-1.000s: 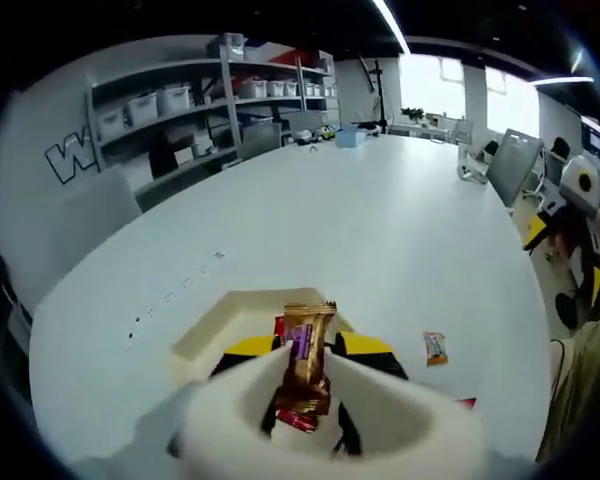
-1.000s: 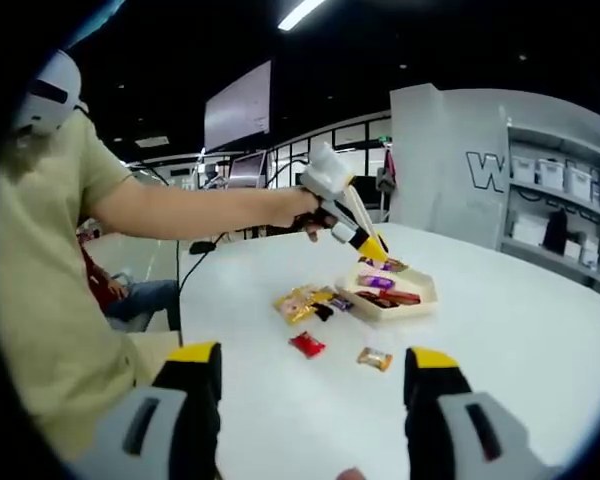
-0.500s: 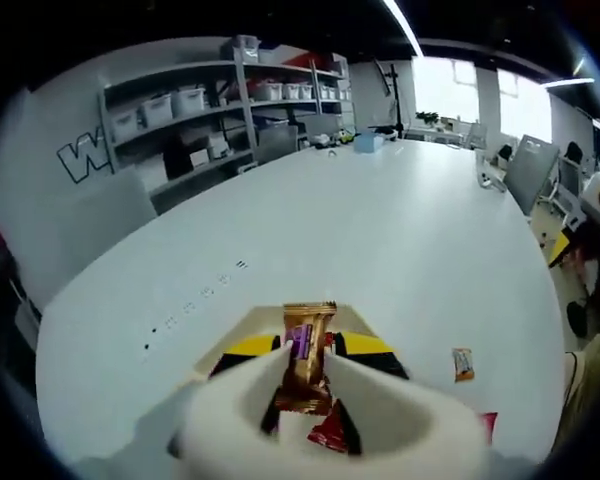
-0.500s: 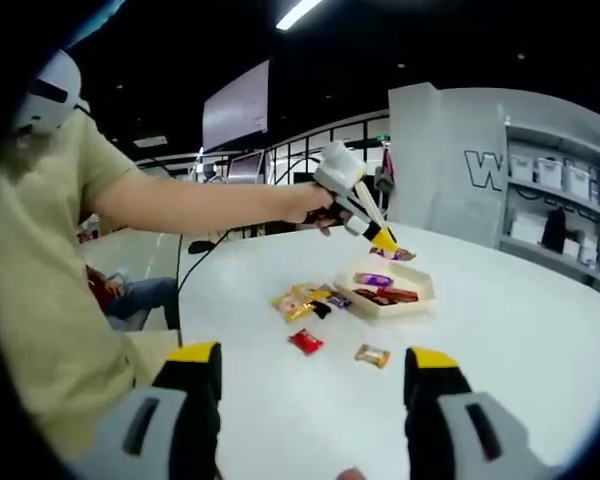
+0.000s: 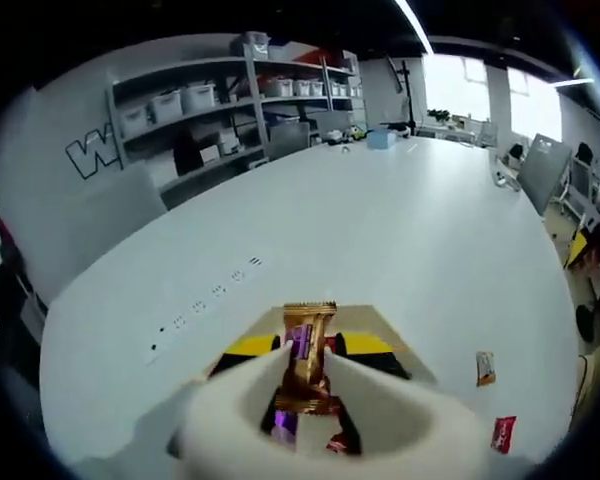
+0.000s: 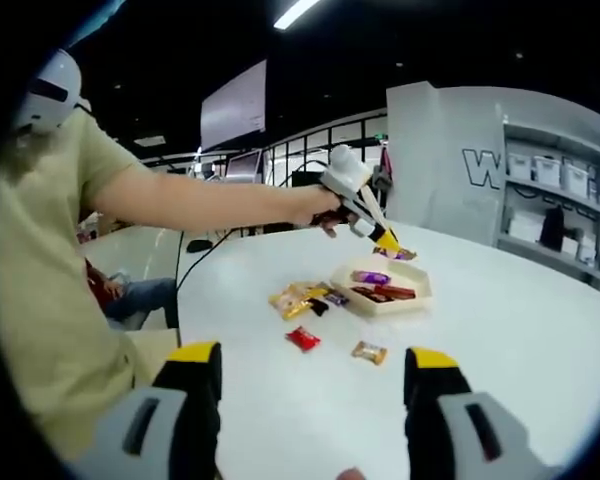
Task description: Place the target food into the container with the food tongs after gripping and lifting it, then release it inside without dropping or visibly crushing the food.
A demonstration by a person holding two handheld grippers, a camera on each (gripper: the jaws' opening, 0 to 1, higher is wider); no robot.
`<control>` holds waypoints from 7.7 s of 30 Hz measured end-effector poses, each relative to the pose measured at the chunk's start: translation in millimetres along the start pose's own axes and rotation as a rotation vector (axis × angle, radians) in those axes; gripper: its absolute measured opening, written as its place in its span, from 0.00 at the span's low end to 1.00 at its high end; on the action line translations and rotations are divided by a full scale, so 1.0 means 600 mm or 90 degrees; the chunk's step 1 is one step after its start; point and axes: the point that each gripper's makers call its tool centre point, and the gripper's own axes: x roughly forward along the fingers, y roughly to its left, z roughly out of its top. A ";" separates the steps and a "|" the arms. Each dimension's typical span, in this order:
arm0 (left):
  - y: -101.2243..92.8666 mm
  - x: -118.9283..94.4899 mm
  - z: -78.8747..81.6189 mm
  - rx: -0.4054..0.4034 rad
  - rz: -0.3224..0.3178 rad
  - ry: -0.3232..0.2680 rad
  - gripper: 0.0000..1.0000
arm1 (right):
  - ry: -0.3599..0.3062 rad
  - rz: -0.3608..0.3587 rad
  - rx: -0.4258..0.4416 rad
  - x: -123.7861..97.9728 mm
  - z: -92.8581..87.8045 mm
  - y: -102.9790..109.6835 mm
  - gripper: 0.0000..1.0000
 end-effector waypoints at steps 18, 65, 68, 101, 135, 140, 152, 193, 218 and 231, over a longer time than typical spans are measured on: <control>0.018 0.027 0.002 -0.011 0.010 0.004 0.21 | 0.005 -0.015 -0.001 -0.013 0.001 -0.007 0.73; 0.021 0.004 -0.021 -0.023 0.003 0.012 0.23 | 0.009 -0.009 -0.006 -0.008 0.003 0.004 0.73; 0.013 -0.003 -0.025 -0.027 -0.003 0.011 0.22 | 0.008 -0.009 -0.006 -0.007 0.003 0.005 0.73; -0.106 -0.114 -0.038 0.048 -0.082 -0.004 0.23 | 0.011 -0.004 -0.002 0.024 0.011 0.008 0.73; -0.272 -0.153 -0.135 0.139 -0.206 0.021 0.23 | 0.016 -0.013 0.016 0.033 0.003 0.001 0.72; -0.290 -0.156 -0.146 0.156 -0.221 0.025 0.23 | 0.018 -0.013 0.016 0.032 0.002 0.001 0.72; -0.313 -0.148 -0.163 0.169 -0.238 0.035 0.24 | 0.017 -0.010 0.015 0.033 0.000 0.003 0.72; -0.328 -0.121 -0.187 0.133 -0.250 0.072 0.24 | 0.019 -0.005 0.014 0.029 -0.005 0.007 0.71; -0.321 -0.129 -0.179 0.108 -0.248 0.069 0.20 | 0.015 -0.004 0.015 0.027 -0.005 0.010 0.69; -0.302 -0.146 -0.144 0.105 -0.243 0.043 0.19 | 0.015 -0.005 0.016 0.026 -0.006 0.011 0.69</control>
